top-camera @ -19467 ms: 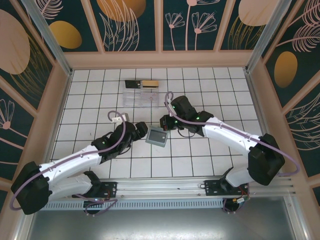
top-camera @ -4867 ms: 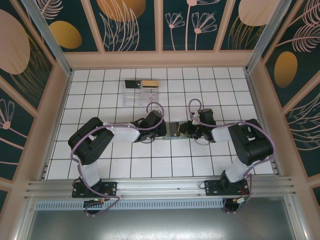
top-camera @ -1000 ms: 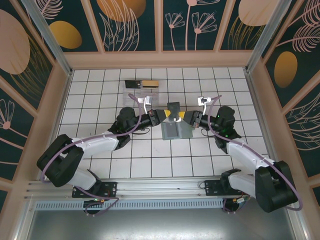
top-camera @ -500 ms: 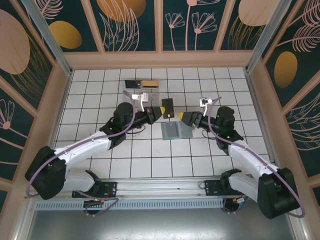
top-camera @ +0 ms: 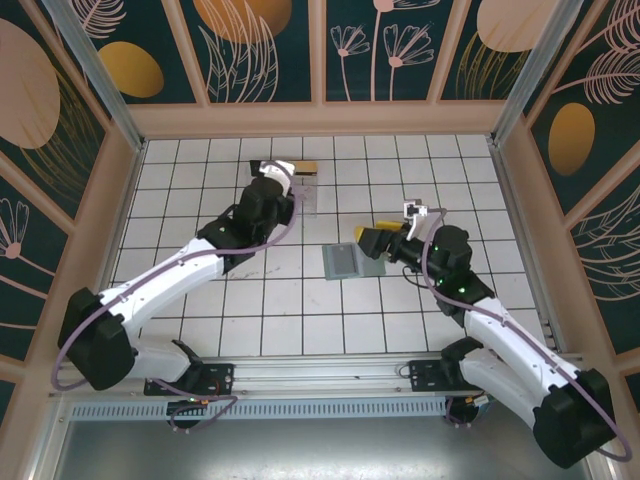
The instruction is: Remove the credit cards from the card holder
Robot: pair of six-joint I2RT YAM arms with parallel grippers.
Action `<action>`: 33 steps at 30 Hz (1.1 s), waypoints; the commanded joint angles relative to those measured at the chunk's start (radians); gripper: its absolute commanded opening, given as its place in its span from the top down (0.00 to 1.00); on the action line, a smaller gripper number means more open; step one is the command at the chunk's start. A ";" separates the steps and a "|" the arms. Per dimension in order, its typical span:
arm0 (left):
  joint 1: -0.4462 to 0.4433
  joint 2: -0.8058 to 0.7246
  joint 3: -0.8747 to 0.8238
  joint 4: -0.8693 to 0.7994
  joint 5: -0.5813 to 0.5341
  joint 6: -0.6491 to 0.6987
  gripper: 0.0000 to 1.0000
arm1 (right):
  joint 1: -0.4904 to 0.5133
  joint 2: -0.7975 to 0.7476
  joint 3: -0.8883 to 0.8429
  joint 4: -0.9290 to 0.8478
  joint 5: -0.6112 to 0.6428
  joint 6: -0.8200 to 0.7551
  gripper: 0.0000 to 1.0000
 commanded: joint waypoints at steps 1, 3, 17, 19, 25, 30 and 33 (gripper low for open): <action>-0.002 0.033 -0.032 0.080 -0.168 0.426 1.00 | 0.022 -0.050 -0.043 0.034 0.085 -0.038 0.01; 0.000 0.063 -0.027 0.103 -0.169 0.560 1.00 | 0.027 -0.074 -0.056 0.038 0.102 -0.047 0.01; 0.170 0.205 0.161 -0.085 0.161 1.003 1.00 | 0.030 -0.101 -0.038 -0.020 0.130 -0.043 0.01; 0.200 0.225 0.184 -0.110 0.159 1.081 1.00 | 0.030 -0.101 -0.036 -0.029 0.131 -0.049 0.01; 0.268 0.269 0.238 -0.150 0.185 1.136 1.00 | 0.030 -0.093 -0.027 -0.045 0.131 -0.055 0.01; 0.291 0.291 0.234 -0.087 0.181 1.213 1.00 | 0.029 -0.069 -0.015 -0.054 0.092 -0.071 0.01; 0.297 0.308 0.244 -0.061 0.188 1.228 1.00 | 0.029 -0.051 -0.005 -0.068 0.076 -0.076 0.01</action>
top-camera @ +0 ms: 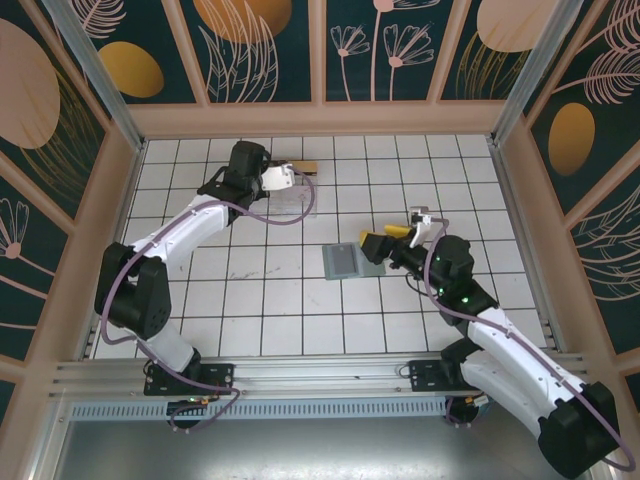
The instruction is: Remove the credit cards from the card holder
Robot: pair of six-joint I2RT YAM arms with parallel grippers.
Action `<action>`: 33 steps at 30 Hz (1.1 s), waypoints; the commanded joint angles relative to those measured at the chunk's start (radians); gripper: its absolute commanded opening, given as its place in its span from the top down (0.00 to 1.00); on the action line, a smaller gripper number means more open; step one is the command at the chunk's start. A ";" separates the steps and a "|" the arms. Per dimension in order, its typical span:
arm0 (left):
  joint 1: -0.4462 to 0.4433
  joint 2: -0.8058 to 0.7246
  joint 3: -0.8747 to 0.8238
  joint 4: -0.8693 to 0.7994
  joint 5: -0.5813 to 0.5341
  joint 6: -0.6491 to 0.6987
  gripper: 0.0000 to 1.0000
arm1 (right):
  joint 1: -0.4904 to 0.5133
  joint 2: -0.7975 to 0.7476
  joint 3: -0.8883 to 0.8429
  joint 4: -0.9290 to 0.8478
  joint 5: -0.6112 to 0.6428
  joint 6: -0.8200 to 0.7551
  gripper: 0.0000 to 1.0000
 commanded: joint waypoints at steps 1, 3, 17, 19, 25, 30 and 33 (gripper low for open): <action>0.008 0.031 0.032 0.032 0.035 0.052 1.00 | 0.007 0.014 0.037 -0.019 -0.028 -0.024 0.01; 0.012 0.043 0.034 0.039 0.048 0.059 1.00 | 0.007 0.019 0.040 -0.024 -0.025 -0.025 0.01; 0.027 0.131 0.018 0.128 0.062 0.091 1.00 | 0.005 0.053 0.055 -0.040 -0.023 -0.022 0.01; 0.028 0.141 0.017 0.138 0.060 0.100 1.00 | 0.005 0.059 0.056 -0.042 -0.022 -0.023 0.01; 0.035 0.171 0.029 0.143 0.065 0.104 1.00 | 0.005 0.063 0.058 -0.048 -0.020 -0.024 0.01; 0.043 0.186 0.034 0.139 0.070 0.102 1.00 | 0.004 0.070 0.060 -0.048 -0.020 -0.024 0.01; 0.048 0.193 0.029 0.145 0.067 0.108 1.00 | 0.004 0.076 0.059 -0.047 -0.022 -0.023 0.01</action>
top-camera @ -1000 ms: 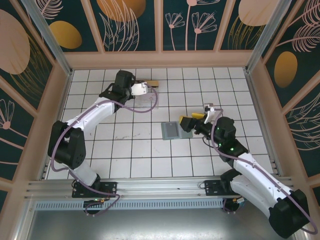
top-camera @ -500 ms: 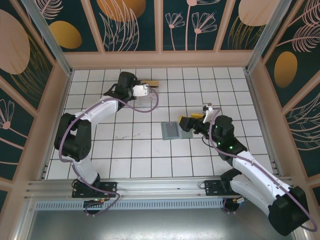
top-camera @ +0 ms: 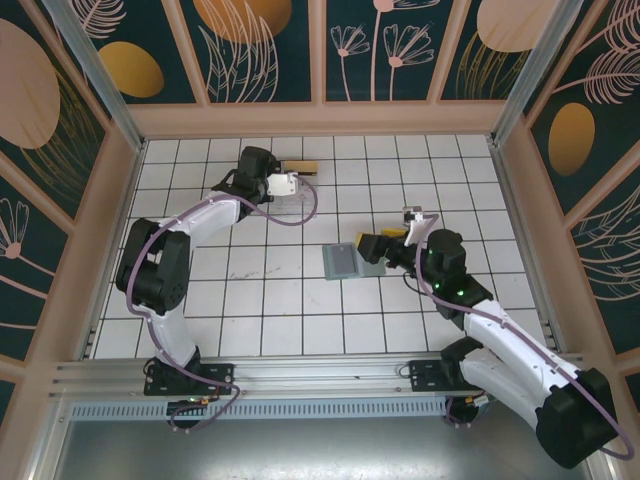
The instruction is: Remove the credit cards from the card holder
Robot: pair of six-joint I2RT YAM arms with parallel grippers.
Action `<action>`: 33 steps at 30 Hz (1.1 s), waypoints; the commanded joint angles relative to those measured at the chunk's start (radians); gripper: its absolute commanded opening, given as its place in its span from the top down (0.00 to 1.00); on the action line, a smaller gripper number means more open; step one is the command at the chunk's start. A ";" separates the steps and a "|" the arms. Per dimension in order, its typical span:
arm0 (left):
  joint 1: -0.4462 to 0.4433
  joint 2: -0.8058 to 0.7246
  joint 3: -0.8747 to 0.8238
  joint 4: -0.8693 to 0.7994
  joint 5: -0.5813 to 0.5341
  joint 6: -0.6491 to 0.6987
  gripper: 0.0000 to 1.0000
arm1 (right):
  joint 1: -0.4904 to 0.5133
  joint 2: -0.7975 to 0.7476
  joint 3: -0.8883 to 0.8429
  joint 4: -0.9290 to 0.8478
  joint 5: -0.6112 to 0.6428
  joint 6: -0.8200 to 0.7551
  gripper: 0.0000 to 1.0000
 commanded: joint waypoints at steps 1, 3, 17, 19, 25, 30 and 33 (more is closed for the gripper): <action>0.013 0.014 0.020 0.026 0.010 0.023 1.00 | 0.004 0.006 0.033 0.001 -0.016 -0.015 0.01; 0.017 0.018 0.022 0.027 0.011 0.022 1.00 | 0.002 0.010 0.034 0.002 -0.019 -0.015 0.01; 0.017 0.023 0.045 0.031 0.042 -0.001 1.00 | 0.001 0.031 0.032 0.014 -0.029 -0.011 0.01; 0.017 0.019 0.046 0.029 0.053 -0.004 1.00 | 0.001 0.035 0.031 0.015 -0.030 -0.009 0.01; 0.017 0.027 0.047 0.029 0.064 -0.004 1.00 | 0.000 0.042 0.031 0.018 -0.030 -0.008 0.01; 0.017 0.047 0.053 0.034 0.053 -0.002 1.00 | -0.001 0.046 0.035 0.015 -0.031 -0.008 0.01; 0.017 0.052 0.050 0.039 0.047 -0.001 0.96 | -0.001 0.047 0.035 0.015 -0.032 -0.008 0.01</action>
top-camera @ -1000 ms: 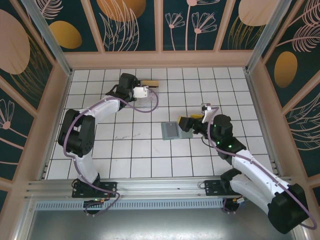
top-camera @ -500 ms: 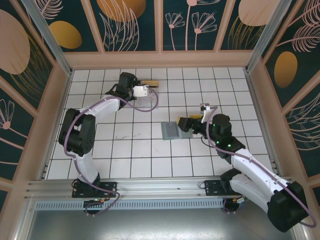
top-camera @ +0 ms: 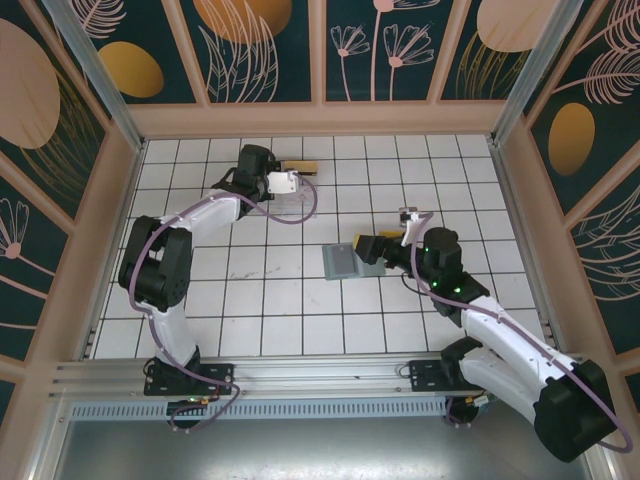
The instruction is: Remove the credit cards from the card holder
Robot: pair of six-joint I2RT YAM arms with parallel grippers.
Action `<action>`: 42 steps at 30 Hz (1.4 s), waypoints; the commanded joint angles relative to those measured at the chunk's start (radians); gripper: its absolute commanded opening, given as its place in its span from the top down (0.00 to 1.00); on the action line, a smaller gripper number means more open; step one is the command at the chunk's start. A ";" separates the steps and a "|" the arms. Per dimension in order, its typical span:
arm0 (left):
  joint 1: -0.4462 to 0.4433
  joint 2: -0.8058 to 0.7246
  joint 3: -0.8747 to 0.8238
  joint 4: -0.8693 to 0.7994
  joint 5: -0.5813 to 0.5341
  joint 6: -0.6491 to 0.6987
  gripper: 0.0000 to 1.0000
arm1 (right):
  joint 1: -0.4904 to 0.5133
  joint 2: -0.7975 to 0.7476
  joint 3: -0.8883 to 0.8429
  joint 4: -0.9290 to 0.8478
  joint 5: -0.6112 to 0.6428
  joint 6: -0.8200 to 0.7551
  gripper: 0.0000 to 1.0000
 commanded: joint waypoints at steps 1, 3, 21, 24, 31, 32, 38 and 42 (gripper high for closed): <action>0.007 0.024 0.027 0.021 0.008 -0.007 0.90 | -0.001 0.005 0.032 0.017 -0.014 -0.008 0.01; 0.007 0.026 0.026 0.029 0.004 -0.008 0.89 | 0.000 0.008 0.030 0.019 -0.018 -0.008 0.01; 0.033 0.072 0.070 0.217 -0.059 -0.059 0.66 | -0.001 0.021 0.022 0.026 -0.036 -0.001 0.01; 0.036 0.080 0.069 0.245 -0.069 -0.060 0.63 | -0.001 0.026 0.022 0.029 -0.038 0.000 0.01; 0.040 0.088 0.069 0.233 -0.061 -0.070 0.59 | 0.000 0.031 0.024 0.023 -0.040 -0.001 0.01; 0.041 0.084 0.070 0.227 -0.061 -0.070 0.57 | 0.000 0.030 0.023 0.023 -0.040 -0.003 0.01; 0.053 0.017 0.112 0.113 0.015 -0.136 0.38 | -0.001 0.031 0.020 0.032 -0.046 -0.002 0.01; 0.053 -0.025 0.086 0.040 0.067 -0.128 0.28 | 0.001 0.032 0.017 0.043 -0.055 0.003 0.01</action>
